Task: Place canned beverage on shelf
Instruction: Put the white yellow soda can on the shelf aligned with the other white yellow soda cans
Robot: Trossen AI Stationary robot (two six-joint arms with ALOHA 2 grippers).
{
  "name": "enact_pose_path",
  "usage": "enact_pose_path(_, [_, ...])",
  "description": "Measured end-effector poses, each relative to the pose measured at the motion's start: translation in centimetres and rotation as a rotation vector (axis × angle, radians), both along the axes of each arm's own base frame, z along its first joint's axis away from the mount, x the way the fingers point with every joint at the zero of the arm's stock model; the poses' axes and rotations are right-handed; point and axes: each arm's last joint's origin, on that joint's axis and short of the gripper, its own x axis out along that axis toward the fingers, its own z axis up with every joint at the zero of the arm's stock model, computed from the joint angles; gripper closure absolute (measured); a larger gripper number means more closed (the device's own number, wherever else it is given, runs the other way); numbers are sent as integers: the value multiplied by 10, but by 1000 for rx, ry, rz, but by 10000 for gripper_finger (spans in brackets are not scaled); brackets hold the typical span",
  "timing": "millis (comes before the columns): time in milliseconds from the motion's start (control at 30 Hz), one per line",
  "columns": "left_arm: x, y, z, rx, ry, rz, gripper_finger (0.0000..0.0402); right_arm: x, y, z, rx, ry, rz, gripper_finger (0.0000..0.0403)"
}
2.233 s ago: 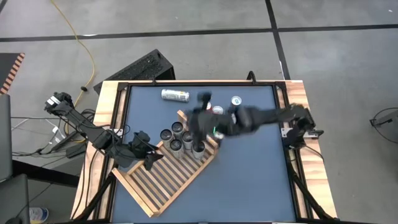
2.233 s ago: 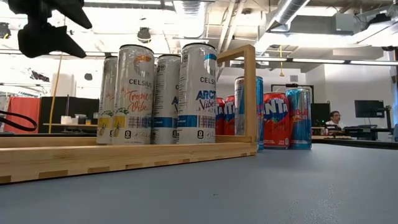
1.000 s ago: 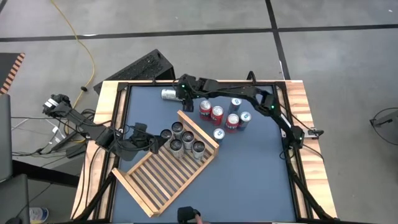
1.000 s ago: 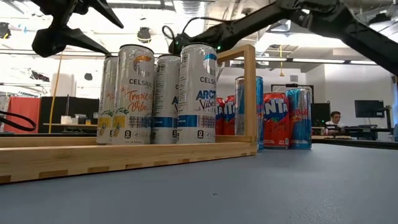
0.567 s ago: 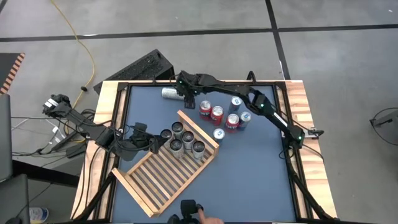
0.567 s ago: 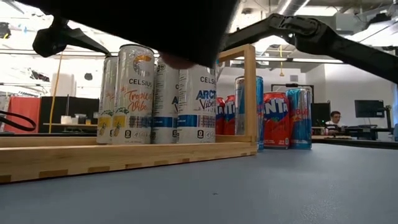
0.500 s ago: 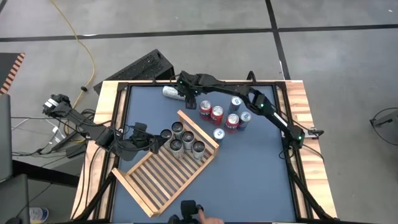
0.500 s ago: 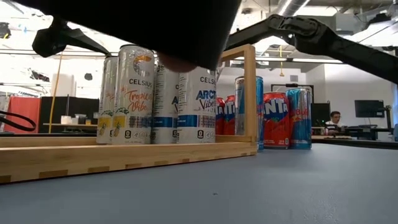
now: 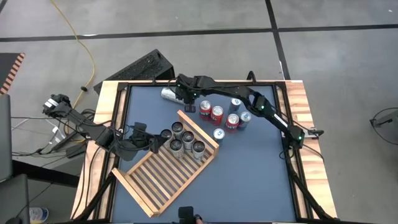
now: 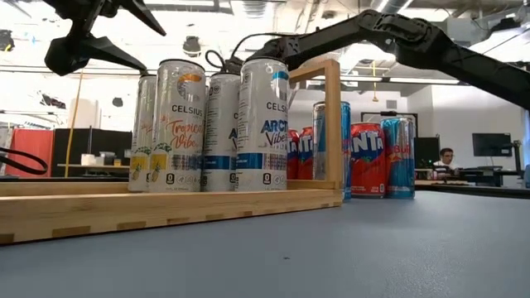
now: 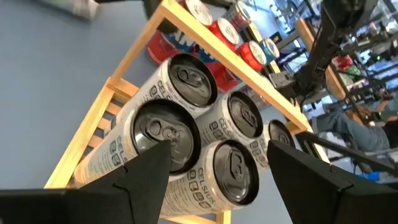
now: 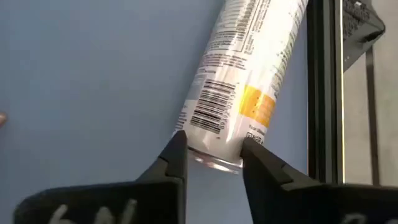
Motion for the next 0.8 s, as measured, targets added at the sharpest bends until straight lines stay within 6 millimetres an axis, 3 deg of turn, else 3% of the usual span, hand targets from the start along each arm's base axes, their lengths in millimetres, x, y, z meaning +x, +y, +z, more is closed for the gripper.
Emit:
enact_pose_path(267, [0, 4, 9, 34, -85, 100, 149, -12, 10, 33, 74, -25, -29, 356])
enact_pose_path(400, [4, 26, 16, 5, -19, 161, 153, -23, 14, 49, 111, 1, -43, 359])
enact_pose_path(533, [12, 62, 19, -28, 163, 62, 163, -43, 24, 97, 111, -55, -11, 345])
enact_pose_path(667, [14, 98, 49, 51, 184, -34, 166, -69, 35, 147, 107, -138, 18, 317])
enact_pose_path(800, [4, 130, 79, 255, 293, -71, 166, -101, 49, 197, 61, -219, 41, 275])
